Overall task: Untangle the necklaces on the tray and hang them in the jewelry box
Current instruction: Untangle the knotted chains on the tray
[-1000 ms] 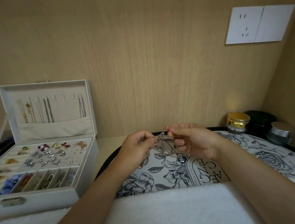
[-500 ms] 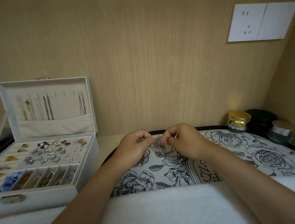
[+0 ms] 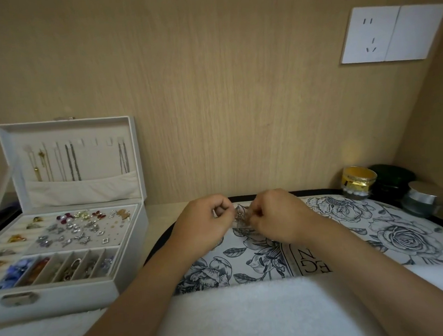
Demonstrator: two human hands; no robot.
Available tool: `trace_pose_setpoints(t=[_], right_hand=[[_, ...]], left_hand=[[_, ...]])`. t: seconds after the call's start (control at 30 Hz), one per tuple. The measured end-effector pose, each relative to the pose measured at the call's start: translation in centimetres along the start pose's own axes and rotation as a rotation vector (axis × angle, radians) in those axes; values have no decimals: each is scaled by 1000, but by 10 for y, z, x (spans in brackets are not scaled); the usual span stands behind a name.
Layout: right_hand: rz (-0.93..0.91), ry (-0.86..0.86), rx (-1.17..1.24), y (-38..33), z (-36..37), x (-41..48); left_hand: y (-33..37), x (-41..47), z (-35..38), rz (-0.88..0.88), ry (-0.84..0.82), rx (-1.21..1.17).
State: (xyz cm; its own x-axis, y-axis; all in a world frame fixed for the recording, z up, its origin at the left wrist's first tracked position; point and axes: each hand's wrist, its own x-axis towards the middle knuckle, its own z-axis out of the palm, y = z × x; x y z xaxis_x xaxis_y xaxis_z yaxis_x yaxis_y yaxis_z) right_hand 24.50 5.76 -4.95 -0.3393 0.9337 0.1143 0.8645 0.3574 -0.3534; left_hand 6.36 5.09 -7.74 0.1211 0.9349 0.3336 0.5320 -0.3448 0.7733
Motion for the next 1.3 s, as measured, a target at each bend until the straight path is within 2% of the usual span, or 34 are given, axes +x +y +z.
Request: trace_pose_setpoints(t=[0.13,0.27,0.47,0.67,0.87,1.07,1.13,1.23,1.3], right_hand=[[96,51,-122,-1,-1,-2],[85,87,-174,3,-1,3],[119,55,-52,4,1,4],[83,117,-170,5,2,4],[118,228,-279,8,4,6],[89,271,-309,8,-1,6],[46,266,-274,7,-1,6],[-8,282,-196,8,0,6],[-47,308,-91,8,0,6]], left_hand=[[2,1,1,-58,-24,84],[2,5,4,-127,-22,19],[-1,4,5,-24,-38,75],[-9,2,3,152,-122,246],[-7,8,8,215,-48,391],[0,5,7,167,-48,545],[2,5,7,94,-53,449],[11,5,7,-168,-62,46],[15,6,4,-261,-25,-140]])
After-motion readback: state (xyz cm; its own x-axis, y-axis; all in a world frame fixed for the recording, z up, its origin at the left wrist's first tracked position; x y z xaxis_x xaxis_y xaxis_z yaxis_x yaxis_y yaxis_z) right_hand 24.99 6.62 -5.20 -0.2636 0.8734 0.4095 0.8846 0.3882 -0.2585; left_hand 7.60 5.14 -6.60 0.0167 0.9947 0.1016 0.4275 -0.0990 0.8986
